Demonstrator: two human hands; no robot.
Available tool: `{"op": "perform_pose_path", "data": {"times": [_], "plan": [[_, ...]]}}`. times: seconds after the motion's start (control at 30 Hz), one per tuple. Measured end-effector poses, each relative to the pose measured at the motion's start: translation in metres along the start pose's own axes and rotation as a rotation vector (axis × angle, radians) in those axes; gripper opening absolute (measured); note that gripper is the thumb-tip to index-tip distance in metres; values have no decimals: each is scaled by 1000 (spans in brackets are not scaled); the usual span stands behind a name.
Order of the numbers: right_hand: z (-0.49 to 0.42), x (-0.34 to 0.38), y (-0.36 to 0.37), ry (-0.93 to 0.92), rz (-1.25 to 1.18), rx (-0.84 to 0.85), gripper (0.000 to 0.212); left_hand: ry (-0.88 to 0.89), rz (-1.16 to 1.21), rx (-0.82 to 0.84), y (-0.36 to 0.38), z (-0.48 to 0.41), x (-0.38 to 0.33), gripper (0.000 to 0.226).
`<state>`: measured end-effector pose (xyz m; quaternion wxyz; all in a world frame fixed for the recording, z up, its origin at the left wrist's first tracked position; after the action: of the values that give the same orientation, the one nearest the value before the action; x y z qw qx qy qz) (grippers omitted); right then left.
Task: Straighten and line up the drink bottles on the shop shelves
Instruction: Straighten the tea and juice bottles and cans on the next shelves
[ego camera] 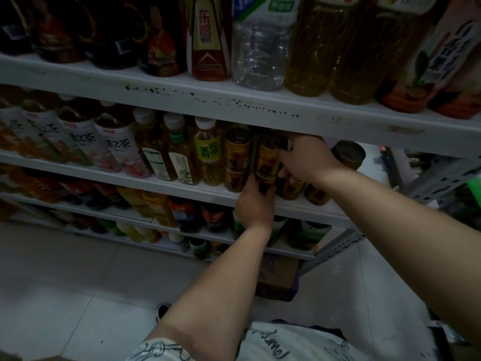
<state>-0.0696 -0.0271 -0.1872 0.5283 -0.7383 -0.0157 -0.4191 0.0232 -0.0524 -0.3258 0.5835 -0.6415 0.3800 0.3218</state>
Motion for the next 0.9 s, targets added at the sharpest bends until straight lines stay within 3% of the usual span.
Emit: {"op": "perform_pose_path", "data": {"times": [0.3,0.47,0.67,0.8,0.9], "plan": [[-2,-6,2,19,-26,35,36,36,31,-13,4,1,6,54],[-3,-5,3,4,-5,30,36,43,27,-104,6,5,3,58],[11,-14,-16,-110,-75,57,45,28,33,-112,6,6,2,58],[45,-45,-38,-335,92,82,53,-7,84,-117,5,9,10,51],[45,-62,-50,-352,139,18,51,43,-13,6,12,28,11,42]]}}
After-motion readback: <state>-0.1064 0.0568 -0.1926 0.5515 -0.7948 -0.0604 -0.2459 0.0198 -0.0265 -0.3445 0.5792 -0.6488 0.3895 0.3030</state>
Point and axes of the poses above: each hand's wrist, its own z-axis away from the middle knuckle, its own y-axis out of the palm, x = y × z, the point moved 2 cm from there along -z, towards the middle knuckle, and after that the axes turned 11 degrees about -x, right-handed, at the moved point
